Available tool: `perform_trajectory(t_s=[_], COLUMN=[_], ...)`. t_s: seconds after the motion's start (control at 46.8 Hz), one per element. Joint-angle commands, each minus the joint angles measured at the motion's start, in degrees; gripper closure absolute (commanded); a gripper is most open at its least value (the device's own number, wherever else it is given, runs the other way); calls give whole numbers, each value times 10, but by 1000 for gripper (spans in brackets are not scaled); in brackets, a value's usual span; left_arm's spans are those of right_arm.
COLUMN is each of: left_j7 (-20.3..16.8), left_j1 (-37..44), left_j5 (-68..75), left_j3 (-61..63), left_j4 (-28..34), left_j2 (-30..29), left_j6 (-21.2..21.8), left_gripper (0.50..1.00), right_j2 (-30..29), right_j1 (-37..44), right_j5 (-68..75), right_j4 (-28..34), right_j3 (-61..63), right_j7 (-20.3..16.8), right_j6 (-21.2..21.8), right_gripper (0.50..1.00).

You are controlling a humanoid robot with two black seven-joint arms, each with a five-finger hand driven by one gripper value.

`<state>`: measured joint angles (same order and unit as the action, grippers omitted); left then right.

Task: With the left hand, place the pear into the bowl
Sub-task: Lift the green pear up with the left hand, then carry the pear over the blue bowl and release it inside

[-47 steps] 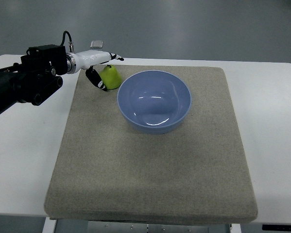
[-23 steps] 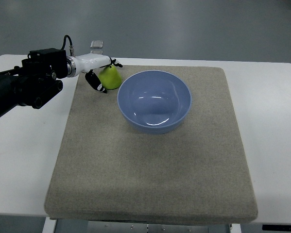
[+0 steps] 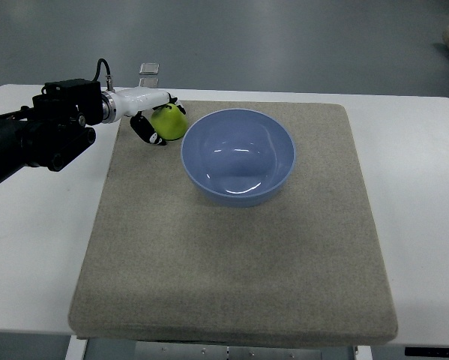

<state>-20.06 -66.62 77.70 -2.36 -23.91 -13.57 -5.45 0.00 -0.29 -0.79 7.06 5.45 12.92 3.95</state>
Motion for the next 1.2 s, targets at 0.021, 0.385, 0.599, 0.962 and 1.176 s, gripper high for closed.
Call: perform_trajectory(t_s=[0.021, 0.385, 0.599, 0.962, 1.176], left_j7=[0, 0, -2, 0, 0], left_j1=[0, -10, -12, -30, -32], left_j5=[0, -15, -33, -33, -21], left_j3=[-2, -34, -74, -165, -155], left_j4=[-2, -141, -168, -375, -398], left_j2=[-2, -100, -126, -224, -190], left_j6=[0, -11, -22, -112, -128], left_gripper=[915, 1000, 1000, 1000, 1000], right_j2=[0, 0, 0, 0, 0], right_j1=[-1, 0, 0, 0, 0], right_j5=[0, 0, 0, 0, 0], right_j4=[1, 1, 1, 0, 0], right_j3=[0, 0, 0, 0, 0], right_j7=[0, 0, 0, 0, 0], right_j6=[0, 0, 0, 0, 0], right_gripper=[574, 574, 574, 574, 574])
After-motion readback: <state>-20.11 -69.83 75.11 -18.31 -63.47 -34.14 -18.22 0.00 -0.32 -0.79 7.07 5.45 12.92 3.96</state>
